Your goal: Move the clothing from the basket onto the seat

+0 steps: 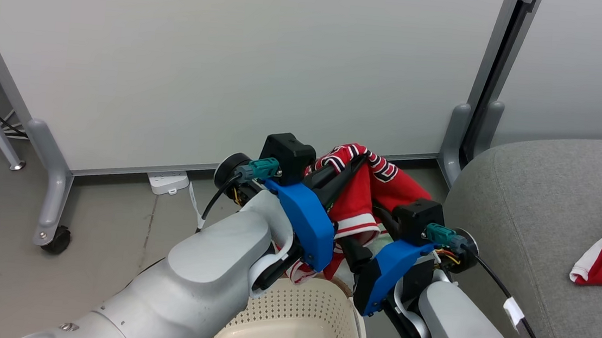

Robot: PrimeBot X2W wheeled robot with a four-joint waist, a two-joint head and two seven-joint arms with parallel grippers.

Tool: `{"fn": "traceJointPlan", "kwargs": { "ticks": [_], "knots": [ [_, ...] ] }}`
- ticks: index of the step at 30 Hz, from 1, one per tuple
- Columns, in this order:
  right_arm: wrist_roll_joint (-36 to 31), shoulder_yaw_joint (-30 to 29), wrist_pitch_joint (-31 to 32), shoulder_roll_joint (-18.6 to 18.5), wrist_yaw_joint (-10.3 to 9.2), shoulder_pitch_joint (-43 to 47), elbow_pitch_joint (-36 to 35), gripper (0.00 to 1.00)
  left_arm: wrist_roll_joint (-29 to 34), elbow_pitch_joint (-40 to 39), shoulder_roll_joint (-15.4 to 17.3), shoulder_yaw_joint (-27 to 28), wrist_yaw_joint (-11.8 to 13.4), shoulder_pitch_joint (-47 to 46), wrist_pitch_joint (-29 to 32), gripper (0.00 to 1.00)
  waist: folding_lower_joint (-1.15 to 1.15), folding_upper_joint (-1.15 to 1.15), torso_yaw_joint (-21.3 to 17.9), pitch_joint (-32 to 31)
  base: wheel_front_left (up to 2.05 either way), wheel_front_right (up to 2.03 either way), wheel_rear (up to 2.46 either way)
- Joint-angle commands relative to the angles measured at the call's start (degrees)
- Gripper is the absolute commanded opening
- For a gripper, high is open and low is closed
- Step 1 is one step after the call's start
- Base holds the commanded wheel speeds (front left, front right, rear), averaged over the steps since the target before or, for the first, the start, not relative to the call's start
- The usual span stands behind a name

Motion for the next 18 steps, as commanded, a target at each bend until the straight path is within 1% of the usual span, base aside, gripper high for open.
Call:
{"fn": "traceJointPlan", "kwargs": {
  "ticks": [1, 2, 5, 10, 18],
  "knots": [
    [1.43, 1.15, -0.51, -0.05, -0.02, -1.74, 1.76, 0.37, -0.50, -0.23, 0.10, -0.51, 0.33, -1.04, -0.36, 0.00, 0.00, 0.00, 0.01, -0.06, 0.00, 0.00, 0.00],
    [2.13, 1.81, -0.93, -0.05, -0.03, -2.61, 2.76, 0.00, -0.78, -0.32, 0.10, -0.73, 0.40, -1.08, -0.45, 0.00, 0.00, 0.00, 0.01, -0.10, 0.00, 0.00, 0.00],
    [3.50, 3.46, -2.30, -0.03, -0.02, -4.51, 5.46, 0.00, -1.49, -0.43, 0.11, -1.49, 0.52, -1.29, -0.70, 0.00, 0.00, 0.00, 0.02, -0.20, 0.00, 0.00, 0.00],
    [4.91, 5.04, -4.13, -0.04, -0.02, -5.85, 8.06, 0.00, -2.26, -0.15, 0.10, -2.18, 0.81, -1.59, -0.90, 0.00, 0.00, 0.00, -0.25, -0.31, 0.00, 0.00, 0.00],
    [6.04, 6.55, -6.45, -0.03, -0.02, -7.05, 11.97, 0.00, -3.21, 0.77, 0.09, -3.01, 0.70, -2.13, -1.27, 0.00, 0.00, 0.00, -1.32, -0.26, 0.00, 0.00, 0.00]
  ]
}}
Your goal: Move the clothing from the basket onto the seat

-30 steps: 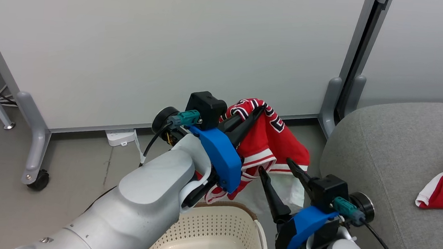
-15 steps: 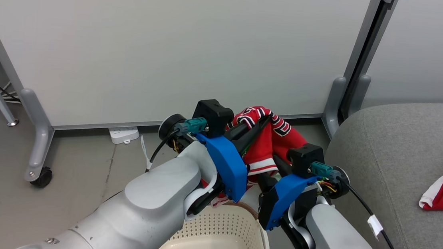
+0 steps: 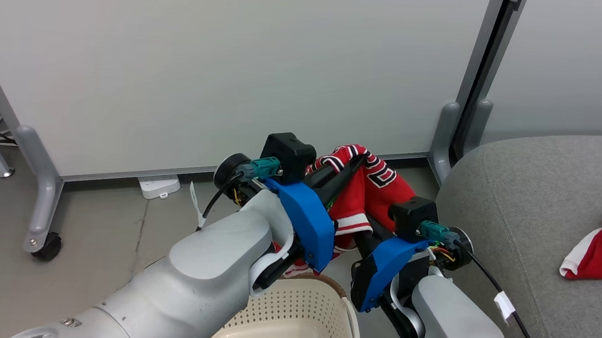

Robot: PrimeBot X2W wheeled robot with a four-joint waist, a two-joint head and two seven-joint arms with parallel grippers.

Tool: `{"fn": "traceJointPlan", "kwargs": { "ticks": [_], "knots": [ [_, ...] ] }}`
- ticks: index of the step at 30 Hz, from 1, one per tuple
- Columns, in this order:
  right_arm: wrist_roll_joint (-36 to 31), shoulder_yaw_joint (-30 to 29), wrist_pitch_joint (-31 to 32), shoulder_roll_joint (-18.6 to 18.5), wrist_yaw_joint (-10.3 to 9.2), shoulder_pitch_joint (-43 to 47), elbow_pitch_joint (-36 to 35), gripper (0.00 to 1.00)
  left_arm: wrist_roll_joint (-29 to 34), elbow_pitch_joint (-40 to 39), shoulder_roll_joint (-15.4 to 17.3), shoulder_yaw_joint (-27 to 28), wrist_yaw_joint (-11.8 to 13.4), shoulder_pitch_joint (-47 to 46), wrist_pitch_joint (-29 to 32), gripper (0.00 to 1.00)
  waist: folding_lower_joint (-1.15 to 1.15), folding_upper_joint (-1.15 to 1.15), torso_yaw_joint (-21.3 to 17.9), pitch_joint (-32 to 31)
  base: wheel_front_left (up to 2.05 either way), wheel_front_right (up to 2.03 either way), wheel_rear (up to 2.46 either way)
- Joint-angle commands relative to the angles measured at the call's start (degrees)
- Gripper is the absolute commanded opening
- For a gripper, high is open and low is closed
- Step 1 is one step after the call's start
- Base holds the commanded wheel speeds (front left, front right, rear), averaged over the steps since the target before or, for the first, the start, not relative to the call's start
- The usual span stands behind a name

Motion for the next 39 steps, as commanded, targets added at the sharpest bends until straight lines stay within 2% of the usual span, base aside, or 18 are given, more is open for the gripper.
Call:
{"fn": "traceJointPlan", "kwargs": {
  "ticks": [1, 17, 18, 19, 20, 27, 39],
  "knots": [
    [0.27, 0.33, -0.24, -0.03, -0.02, -0.94, 0.35, 0.00, -0.33, 0.02, 0.09, -0.04, 0.19, -0.95, -0.43, 0.00, 0.00, 0.00, -0.15, 0.01, 0.00, 0.00, 0.00],
    [2.08, 1.98, -2.37, -0.03, -0.02, -2.51, 3.70, 0.00, -1.18, 0.88, 0.09, -1.06, 0.35, -1.66, -0.78, 0.00, 0.00, 0.00, -0.36, -0.37, 0.00, 0.00, 0.00],
    [2.11, 1.99, -2.52, -0.03, -0.02, -2.62, 3.89, 0.00, -1.20, 0.98, 0.09, -1.09, 0.41, -1.58, -0.81, 0.05, 0.00, 0.00, -0.34, -0.40, 0.00, 0.00, 0.00],
    [2.10, 1.98, -2.55, -0.03, -0.03, -2.74, 4.08, 0.00, -1.11, 1.10, 0.09, -1.09, 0.57, -1.48, -0.83, 0.44, 0.00, 0.00, -0.33, -0.41, 0.00, 0.00, 0.00],
    [2.10, 1.97, -2.56, -0.03, -0.02, -2.86, 4.26, 0.00, -0.89, 1.22, 0.09, -1.03, 0.69, -1.34, -0.86, 1.00, 0.00, 0.00, -0.35, -0.42, 0.00, 0.00, 0.00],
    [1.40, 0.17, -3.98, -0.01, -0.02, -3.13, 5.00, 0.00, 4.16, -1.54, 0.90, 3.81, 0.40, 4.01, -0.82, 1.00, 0.00, 0.00, -0.08, -0.38, 0.00, 0.00, 0.00],
    [-1.70, -4.15, -5.26, -0.10, -0.02, -1.49, 4.30, 0.00, 21.35, -19.62, 9.88, 21.77, -0.57, 27.60, -0.79, 1.00, 0.00, 0.00, 0.71, 1.01, 0.00, 0.00, 0.00]
  ]
}}
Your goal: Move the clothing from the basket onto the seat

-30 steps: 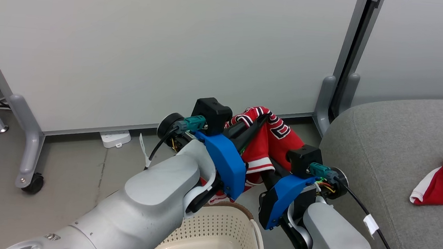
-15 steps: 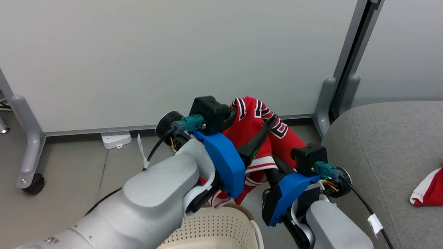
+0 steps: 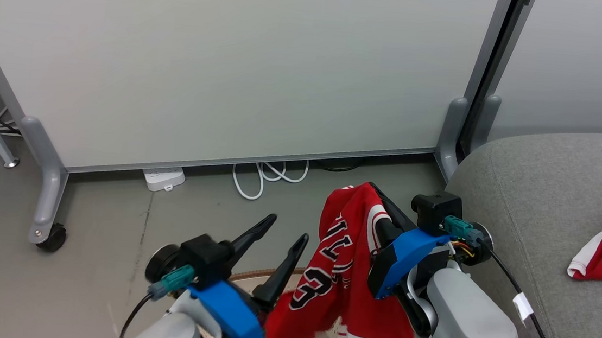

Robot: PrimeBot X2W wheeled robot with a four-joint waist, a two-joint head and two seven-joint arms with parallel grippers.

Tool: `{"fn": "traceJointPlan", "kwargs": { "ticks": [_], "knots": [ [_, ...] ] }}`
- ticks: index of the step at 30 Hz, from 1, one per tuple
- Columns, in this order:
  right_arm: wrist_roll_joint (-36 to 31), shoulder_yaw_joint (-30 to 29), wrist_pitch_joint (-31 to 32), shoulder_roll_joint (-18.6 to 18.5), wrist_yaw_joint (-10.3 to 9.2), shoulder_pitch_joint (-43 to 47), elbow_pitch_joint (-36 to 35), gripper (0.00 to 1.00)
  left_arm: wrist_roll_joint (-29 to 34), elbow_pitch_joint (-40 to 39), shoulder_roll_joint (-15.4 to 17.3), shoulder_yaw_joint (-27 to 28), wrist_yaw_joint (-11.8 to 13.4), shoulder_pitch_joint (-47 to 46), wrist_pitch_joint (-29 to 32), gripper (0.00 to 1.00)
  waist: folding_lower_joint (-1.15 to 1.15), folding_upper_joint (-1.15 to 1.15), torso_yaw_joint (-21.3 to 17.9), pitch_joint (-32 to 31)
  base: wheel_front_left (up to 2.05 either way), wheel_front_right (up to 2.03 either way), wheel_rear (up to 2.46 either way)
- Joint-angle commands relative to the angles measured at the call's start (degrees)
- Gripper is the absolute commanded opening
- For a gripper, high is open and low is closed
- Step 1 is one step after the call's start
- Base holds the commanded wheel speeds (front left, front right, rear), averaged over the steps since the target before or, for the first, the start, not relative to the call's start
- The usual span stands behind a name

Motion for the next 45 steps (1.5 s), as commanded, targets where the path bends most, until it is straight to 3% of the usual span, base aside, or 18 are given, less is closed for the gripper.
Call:
{"fn": "traceJointPlan", "kwargs": {
  "ticks": [1, 6, 13, 27, 37, 45],
  "knots": [
    [-0.33, -0.48, -0.45, -0.07, -0.02, 0.67, -0.49, 0.00, 1.58, -1.70, 0.86, 2.22, -0.25, 2.66, -0.19, 1.00, 0.00, 0.00, 0.09, 0.11, 0.00, 0.00, 0.00],
    [-1.43, -2.33, -0.31, -0.54, -0.02, 1.67, -1.11, 0.00, 7.31, -6.25, 2.44, 9.06, -0.98, 11.33, -0.19, 1.00, 0.00, 0.00, 0.72, 0.14, 0.00, 0.00, 0.00],
    [-2.64, -5.18, 0.14, -0.83, -0.02, 2.96, -2.26, 0.00, 11.41, -7.42, 0.85, 15.55, -2.38, 17.48, -0.20, 1.00, 0.00, 0.00, 1.49, -0.10, 0.00, 0.00, 0.00],
    [-4.34, -7.60, 1.84, -0.62, -0.02, 4.84, -5.46, 0.00, 16.14, -6.45, -1.94, 20.67, -4.35, 19.99, -0.20, 1.00, 0.00, 0.00, 0.48, 0.59, 0.00, 0.00, 0.00],
    [-5.34, -8.71, 2.66, -0.61, -0.02, 5.37, -7.42, 0.00, 17.55, -6.95, -2.77, 22.66, -4.71, 20.28, -0.20, 1.00, 0.00, 0.00, -5.17, 1.97, 0.00, 0.00, 0.00],
    [-6.05, -9.26, 3.32, -0.74, -0.02, 5.68, -8.69, 0.00, 18.20, -7.38, -2.98, 22.90, -4.76, 19.45, -0.20, 1.00, 0.00, 0.00, -13.63, 3.23, 0.00, 0.00, 0.00]
  ]
}}
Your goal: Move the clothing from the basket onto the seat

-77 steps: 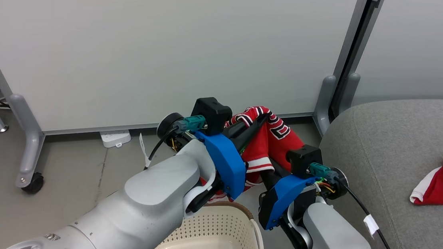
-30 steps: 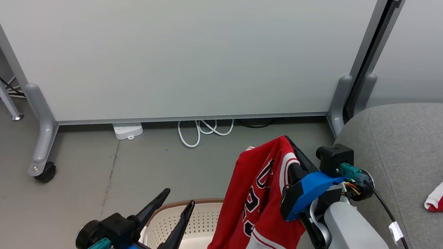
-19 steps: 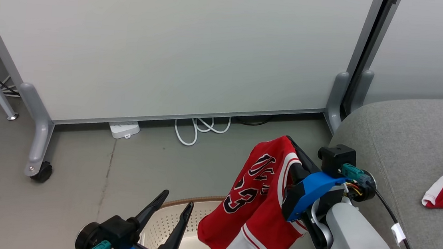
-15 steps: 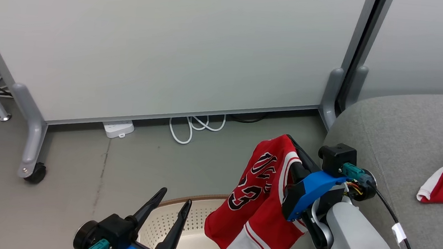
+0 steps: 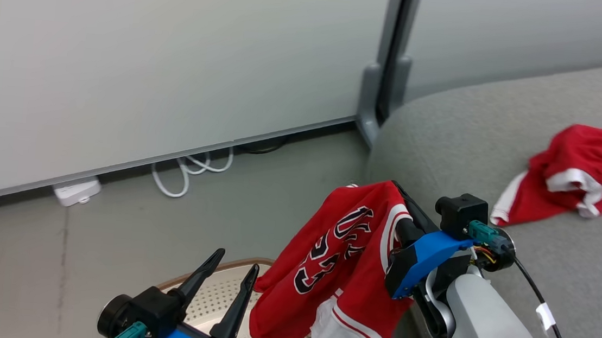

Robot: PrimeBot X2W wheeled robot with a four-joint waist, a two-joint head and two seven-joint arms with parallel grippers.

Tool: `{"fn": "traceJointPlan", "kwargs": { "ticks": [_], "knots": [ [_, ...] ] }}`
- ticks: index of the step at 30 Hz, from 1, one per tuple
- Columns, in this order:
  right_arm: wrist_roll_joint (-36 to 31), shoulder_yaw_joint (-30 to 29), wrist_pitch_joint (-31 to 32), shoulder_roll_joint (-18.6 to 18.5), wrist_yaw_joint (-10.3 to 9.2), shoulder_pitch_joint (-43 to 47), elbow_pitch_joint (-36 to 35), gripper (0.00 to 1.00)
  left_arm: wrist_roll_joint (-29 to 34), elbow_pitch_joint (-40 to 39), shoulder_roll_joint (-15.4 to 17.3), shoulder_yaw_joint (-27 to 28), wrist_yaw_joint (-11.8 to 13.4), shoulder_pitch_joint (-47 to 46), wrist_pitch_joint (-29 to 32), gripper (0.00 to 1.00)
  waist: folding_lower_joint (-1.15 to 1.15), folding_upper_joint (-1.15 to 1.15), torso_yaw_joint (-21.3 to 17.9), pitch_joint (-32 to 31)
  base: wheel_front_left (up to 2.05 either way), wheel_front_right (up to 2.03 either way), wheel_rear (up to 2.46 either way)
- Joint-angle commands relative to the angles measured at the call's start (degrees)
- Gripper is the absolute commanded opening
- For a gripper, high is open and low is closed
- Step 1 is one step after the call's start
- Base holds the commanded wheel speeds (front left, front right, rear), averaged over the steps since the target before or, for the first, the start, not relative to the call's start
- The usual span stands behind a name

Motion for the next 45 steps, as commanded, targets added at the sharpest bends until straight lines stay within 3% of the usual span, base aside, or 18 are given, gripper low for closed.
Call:
{"fn": "traceJointPlan", "kwargs": {
  "ticks": [1, 7, 17, 27, 32, 38, 45],
  "knots": [
    [-0.42, -0.22, -0.01, -0.09, -0.02, 0.49, -0.37, 0.00, 0.10, -0.13, 0.13, -0.12, -0.24, -0.48, -0.19, 1.00, 0.00, 0.00, -3.33, 0.71, 0.00, 0.00, 0.00],
    [-0.91, -0.48, 0.39, -0.15, -0.02, 0.92, -1.22, 0.00, 0.40, -0.24, -0.11, -0.20, -0.25, -0.56, -0.19, 1.00, 0.00, 0.00, -9.61, 0.59, 0.00, 0.00, 0.00],
    [-1.61, -2.18, 1.10, -0.36, -0.02, 2.29, -2.78, 0.00, 0.47, 0.03, -0.23, -0.52, -0.25, -0.66, -0.19, 1.00, 0.00, 0.00, -15.76, 0.46, 0.00, 0.00, 0.00],
    [-1.99, -3.35, 1.66, -0.28, -0.02, 3.21, -4.20, 0.00, 0.14, 0.33, -0.31, -1.26, -0.25, -0.85, -0.19, 1.00, 0.00, 0.00, -16.80, 0.98, 0.00, 0.00, 0.00],
    [0.83, -4.28, 3.10, -0.11, -0.02, 0.77, -5.16, 0.00, 0.20, 0.01, 0.16, -1.37, -0.25, -1.74, -0.19, 1.00, 0.00, 0.00, -15.84, 2.50, 0.00, 0.00, 0.00],
    [2.19, -7.39, 7.39, -4.80, -0.02, -10.38, -6.20, 0.00, 1.04, -0.99, 2.01, -2.24, -0.25, -4.28, -0.19, 1.00, 0.00, 0.00, -14.03, 7.85, 0.00, 0.00, 0.00],
    [2.44, -16.76, 13.00, -14.72, -0.02, -27.00, -7.59, 0.00, 1.84, -3.03, 4.61, -3.63, -0.26, -9.21, -0.19, 1.00, 0.00, 0.00, -10.38, 16.61, 0.00, 0.00, 0.00]
  ]
}}
